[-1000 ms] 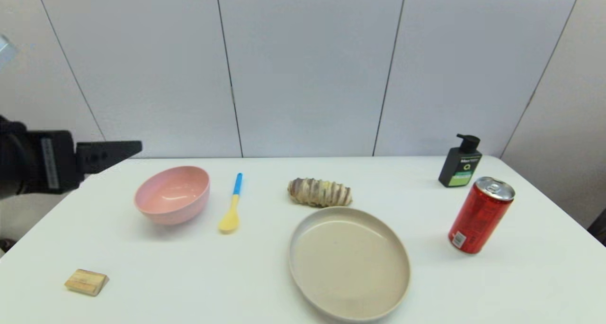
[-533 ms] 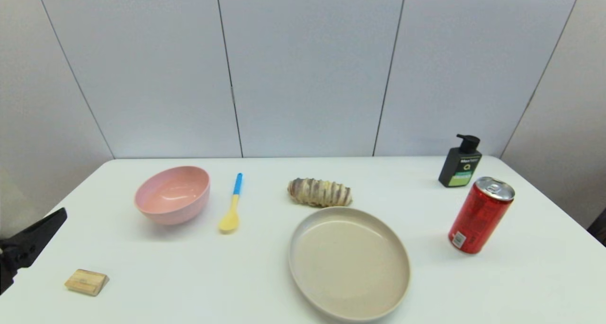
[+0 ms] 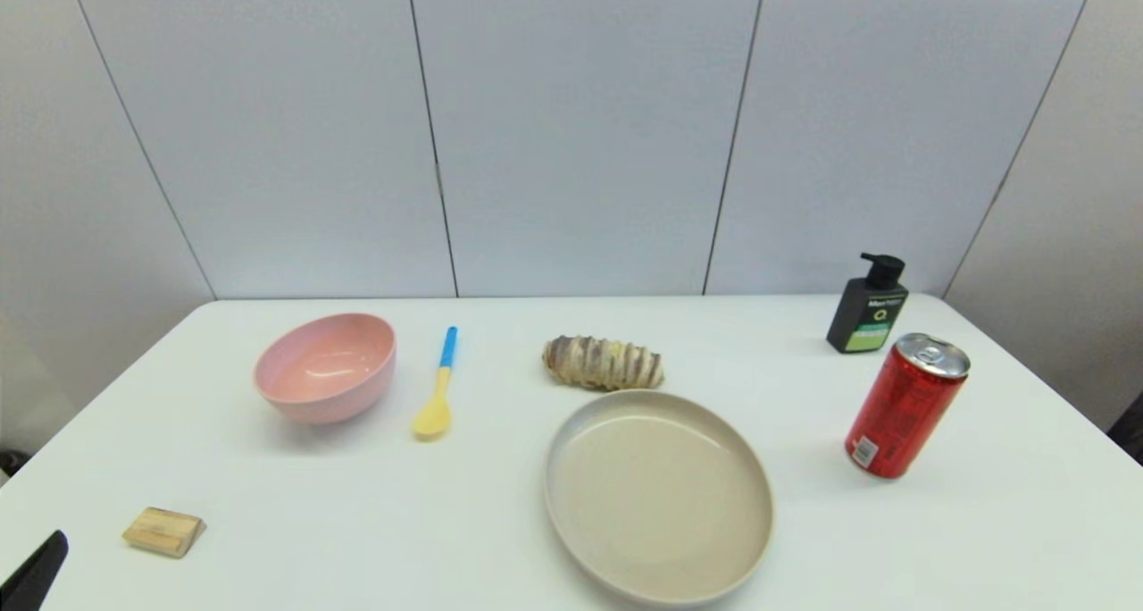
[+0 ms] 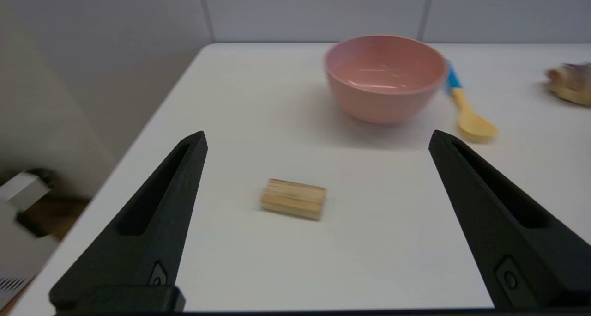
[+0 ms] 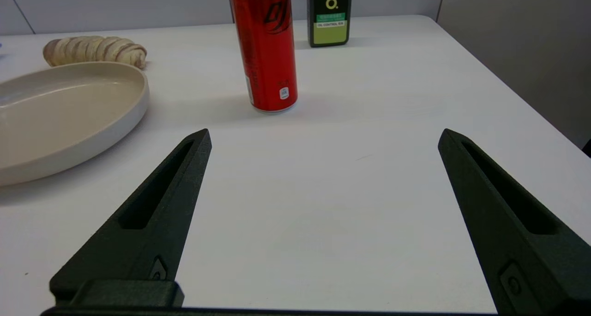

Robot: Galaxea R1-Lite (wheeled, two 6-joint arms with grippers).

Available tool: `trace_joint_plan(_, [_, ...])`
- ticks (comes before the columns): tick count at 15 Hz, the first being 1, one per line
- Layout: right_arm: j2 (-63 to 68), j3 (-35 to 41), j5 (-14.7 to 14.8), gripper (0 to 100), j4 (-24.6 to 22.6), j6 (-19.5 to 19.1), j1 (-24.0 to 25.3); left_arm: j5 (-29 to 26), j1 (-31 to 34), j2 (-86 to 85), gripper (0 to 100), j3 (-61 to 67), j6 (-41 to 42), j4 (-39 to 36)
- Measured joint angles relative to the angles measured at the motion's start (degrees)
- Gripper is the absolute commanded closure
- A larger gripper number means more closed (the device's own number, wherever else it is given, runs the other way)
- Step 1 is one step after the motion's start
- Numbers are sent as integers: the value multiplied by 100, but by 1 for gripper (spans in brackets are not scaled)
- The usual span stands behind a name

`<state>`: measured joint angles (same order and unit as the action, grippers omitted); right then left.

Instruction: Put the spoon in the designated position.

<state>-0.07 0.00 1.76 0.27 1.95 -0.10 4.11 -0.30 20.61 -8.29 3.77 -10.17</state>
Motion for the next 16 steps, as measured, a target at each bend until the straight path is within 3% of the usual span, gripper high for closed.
trace_joint_plan(2, [0, 0, 0, 0, 0, 0, 0, -358, 61, -546, 0, 330, 17, 146])
trace_joint_plan(10, [0, 0, -2, 0, 0, 0, 0, -575, 6, -1987, 0, 818, 411, 1001])
trace_joint_plan(16, [0, 0, 0, 0, -2, 5, 0, -413, 4, -2072, 0, 827, -534, 992])
